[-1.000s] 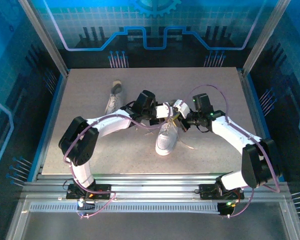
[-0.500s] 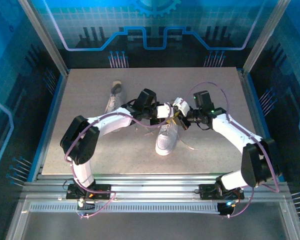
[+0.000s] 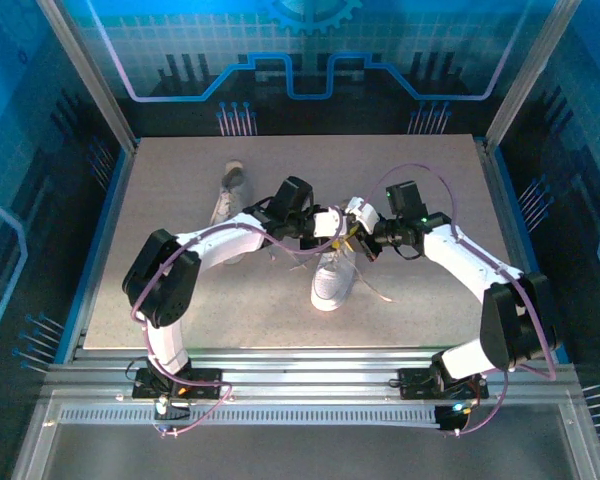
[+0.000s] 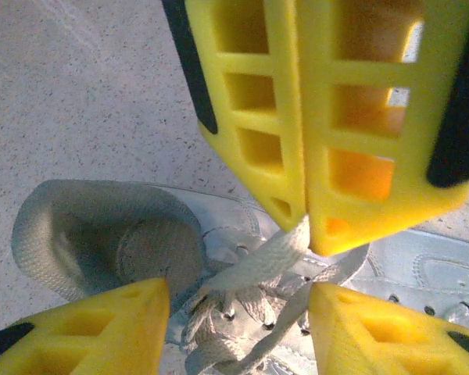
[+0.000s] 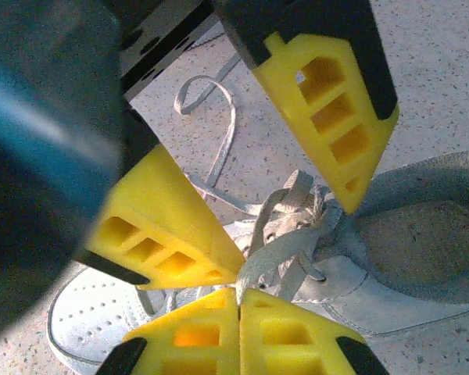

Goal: Tie the shoes

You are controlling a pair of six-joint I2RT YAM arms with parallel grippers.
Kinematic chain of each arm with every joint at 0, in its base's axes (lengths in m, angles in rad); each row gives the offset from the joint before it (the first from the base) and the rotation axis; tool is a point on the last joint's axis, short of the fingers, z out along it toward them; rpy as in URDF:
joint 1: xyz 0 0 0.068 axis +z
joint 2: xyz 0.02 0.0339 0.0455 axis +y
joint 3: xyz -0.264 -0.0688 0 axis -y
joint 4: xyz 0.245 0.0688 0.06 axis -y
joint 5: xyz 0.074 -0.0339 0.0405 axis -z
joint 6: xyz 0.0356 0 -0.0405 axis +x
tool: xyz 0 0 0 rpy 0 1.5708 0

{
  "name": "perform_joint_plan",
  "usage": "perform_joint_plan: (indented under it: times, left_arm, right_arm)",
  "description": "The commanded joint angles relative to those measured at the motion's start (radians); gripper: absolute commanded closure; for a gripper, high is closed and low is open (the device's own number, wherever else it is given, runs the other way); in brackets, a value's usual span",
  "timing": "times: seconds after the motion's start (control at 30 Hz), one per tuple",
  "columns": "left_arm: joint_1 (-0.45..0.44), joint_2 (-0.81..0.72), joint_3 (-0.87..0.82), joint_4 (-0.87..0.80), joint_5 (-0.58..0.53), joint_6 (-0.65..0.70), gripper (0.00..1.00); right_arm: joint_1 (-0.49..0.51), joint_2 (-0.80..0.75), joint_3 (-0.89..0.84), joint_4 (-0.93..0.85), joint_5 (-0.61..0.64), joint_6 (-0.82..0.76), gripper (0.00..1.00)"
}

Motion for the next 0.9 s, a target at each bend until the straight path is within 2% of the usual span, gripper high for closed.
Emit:
perform_joint_plan:
  times: [0.0,0.17,0.33,0.57,0.87]
  left_arm:
    - [0.017,-0.006,0.026,-0.027,0.078,0.040,0.47]
    - [0.031,-0.031,0.030,-0.049,0.103,0.091,0.44]
    - [0.044,-0.062,-0.025,0.005,0.053,0.199,0.43]
    - [0.039,-0.115,-0.158,0.162,-0.014,0.269,0.56]
    - [0.002,-0.116,-0.194,0.181,-0.036,0.326,0.63]
  right_arm:
    - [-0.011,0.008,0.033,-0.040,-0.007,-0.025,1.00]
    - [-0.011,0.009,0.035,-0.042,-0.004,-0.029,1.00]
    - [-0.011,0.010,0.032,-0.039,0.003,-0.029,1.00]
    - [-0.021,0.012,0.026,-0.019,-0.003,-0.015,1.00]
    - [-0.027,0.021,0.037,-0.030,-0.016,-0.018,1.00]
